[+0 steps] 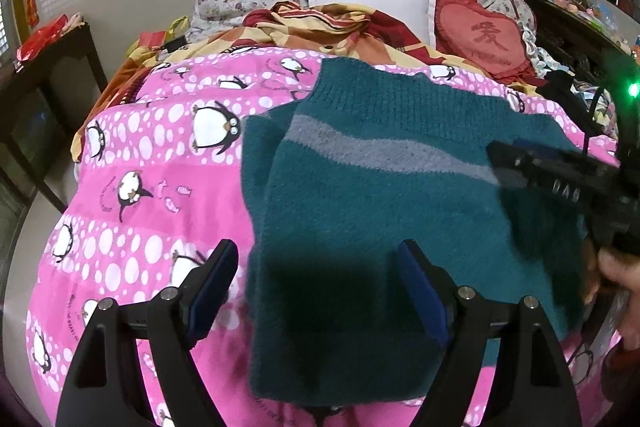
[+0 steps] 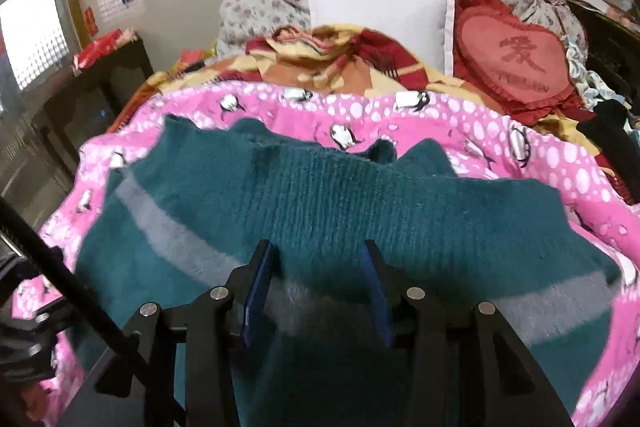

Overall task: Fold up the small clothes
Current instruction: 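Lay the sweater flat on the bedspread and open both tools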

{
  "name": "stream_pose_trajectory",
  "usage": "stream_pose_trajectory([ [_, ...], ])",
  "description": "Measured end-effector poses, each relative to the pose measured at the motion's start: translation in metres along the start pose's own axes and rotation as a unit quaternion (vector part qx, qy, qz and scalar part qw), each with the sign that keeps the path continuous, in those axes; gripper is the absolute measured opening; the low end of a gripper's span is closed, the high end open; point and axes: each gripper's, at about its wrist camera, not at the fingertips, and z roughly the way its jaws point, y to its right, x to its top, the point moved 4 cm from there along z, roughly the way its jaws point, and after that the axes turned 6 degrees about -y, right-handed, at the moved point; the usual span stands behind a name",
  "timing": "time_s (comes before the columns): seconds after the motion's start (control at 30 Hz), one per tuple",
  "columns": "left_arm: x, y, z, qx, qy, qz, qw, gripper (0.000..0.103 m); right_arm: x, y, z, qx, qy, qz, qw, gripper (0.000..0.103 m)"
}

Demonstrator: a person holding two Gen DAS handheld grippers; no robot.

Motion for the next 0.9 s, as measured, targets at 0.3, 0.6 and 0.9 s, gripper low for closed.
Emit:
stream_pose_trajectory([
  [0.3,-0.010,-0.031,-0.004,-0.034,-0.014,-0.052,0.9980,0.085,-0.024,-0.015,-0.044,0.021,0.000,-0.036,0.999,0.050],
  [0.6,-0.020,-0.063,0.007,-0.039,-0.027,-0.114,0.9924,0.089,-0.047,-0.013,-0.016,0.030,-0.034,-0.016,0.999,0.054],
  [0.9,-0.018,-0.060,0.024,-0.039,-0.035,-0.114,0.9921,0.090,-0.020,-0.023,-0.033,0.045,-0.004,-0.019,0.999,0.056],
])
